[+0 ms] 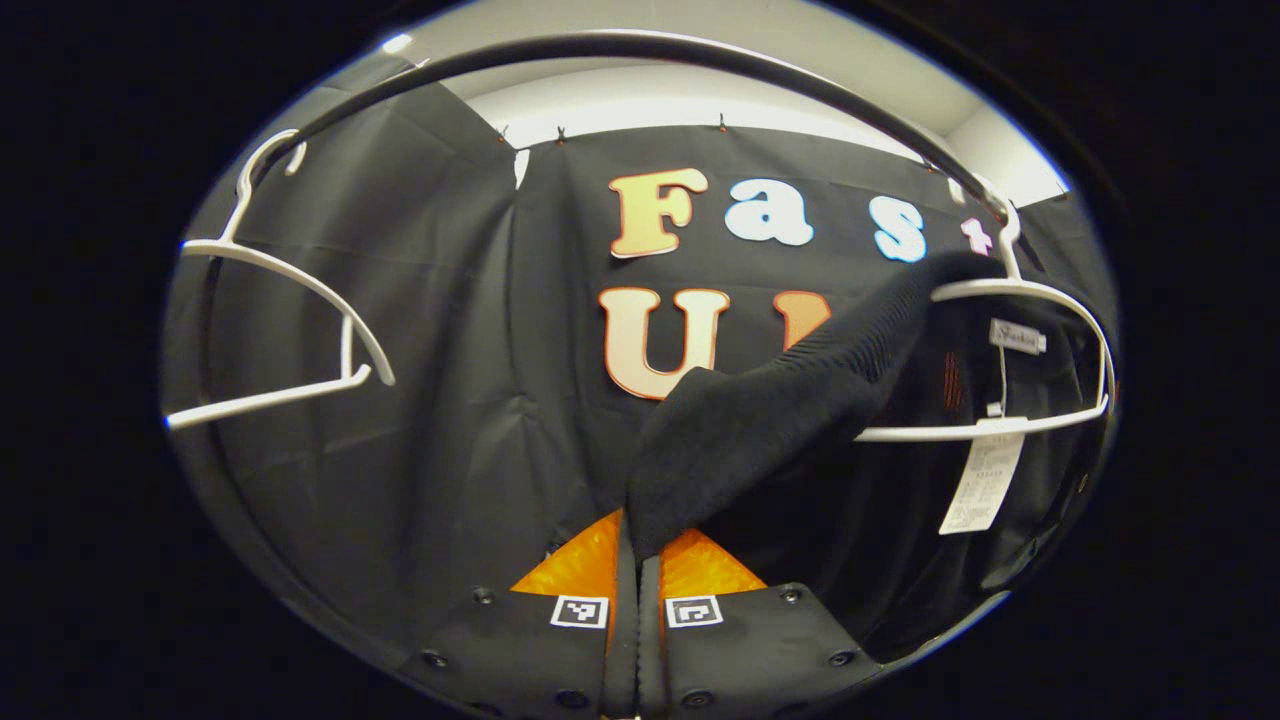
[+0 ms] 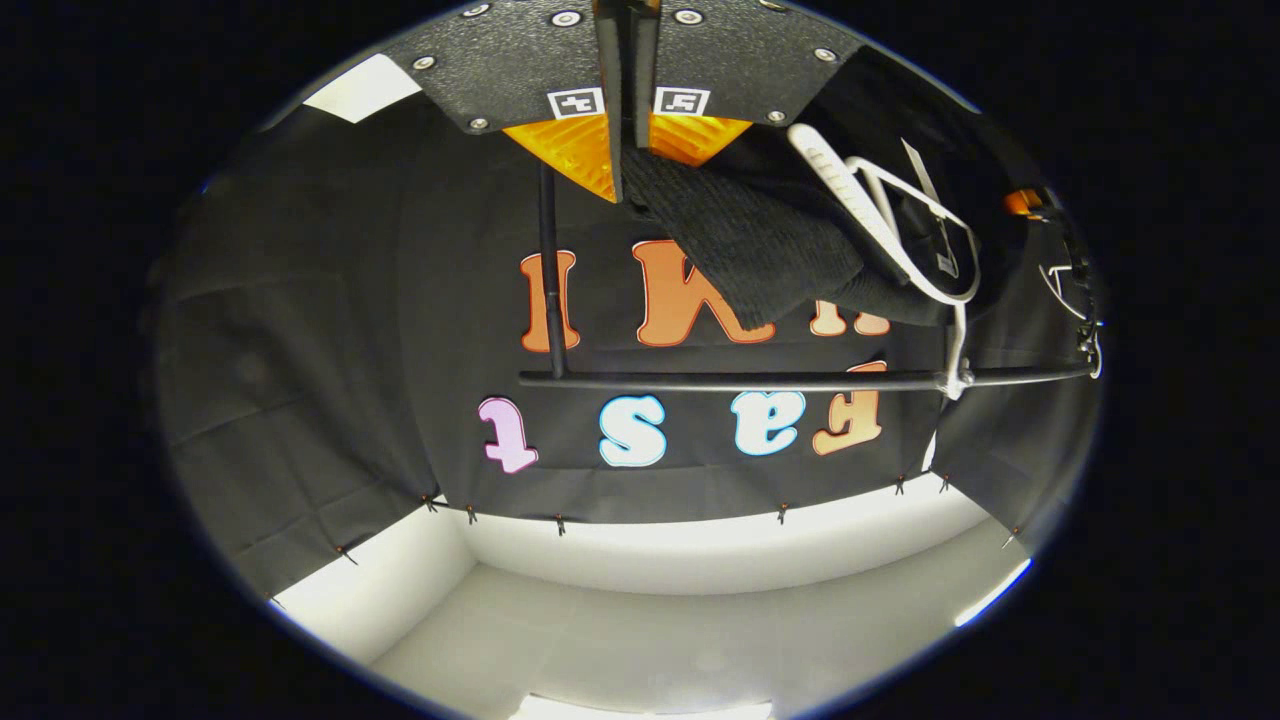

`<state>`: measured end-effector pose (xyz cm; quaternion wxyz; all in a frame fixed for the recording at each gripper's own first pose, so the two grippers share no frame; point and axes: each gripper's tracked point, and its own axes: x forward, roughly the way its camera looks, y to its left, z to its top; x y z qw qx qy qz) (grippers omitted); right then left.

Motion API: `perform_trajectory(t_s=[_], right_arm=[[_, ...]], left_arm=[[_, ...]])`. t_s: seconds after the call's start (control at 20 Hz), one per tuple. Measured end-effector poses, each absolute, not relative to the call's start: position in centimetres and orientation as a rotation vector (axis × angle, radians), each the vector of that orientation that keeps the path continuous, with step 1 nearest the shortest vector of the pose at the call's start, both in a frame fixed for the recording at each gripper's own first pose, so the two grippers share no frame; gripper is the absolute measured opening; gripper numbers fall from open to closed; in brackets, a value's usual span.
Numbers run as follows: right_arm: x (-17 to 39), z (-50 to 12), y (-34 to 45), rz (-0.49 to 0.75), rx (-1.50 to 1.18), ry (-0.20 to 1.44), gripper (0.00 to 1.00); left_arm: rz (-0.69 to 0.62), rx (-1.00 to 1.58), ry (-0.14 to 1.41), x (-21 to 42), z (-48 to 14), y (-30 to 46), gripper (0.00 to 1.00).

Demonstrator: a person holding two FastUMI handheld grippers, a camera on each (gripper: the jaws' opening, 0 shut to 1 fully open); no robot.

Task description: Grasp the clothes on the hanger with both hands and then place them into the laundry hamper below.

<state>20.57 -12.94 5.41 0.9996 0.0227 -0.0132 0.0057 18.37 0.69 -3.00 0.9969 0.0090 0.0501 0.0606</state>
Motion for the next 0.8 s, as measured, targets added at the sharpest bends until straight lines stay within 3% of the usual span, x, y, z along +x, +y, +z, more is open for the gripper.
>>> perform_trajectory(t_s=[0.8], right_arm=[[23.5,-8.9,-8.0,0.149,0.251,0.2,0.04]], left_arm=[[0.219,0.056,0.054,16.4,2.3,3.8,0.07]])
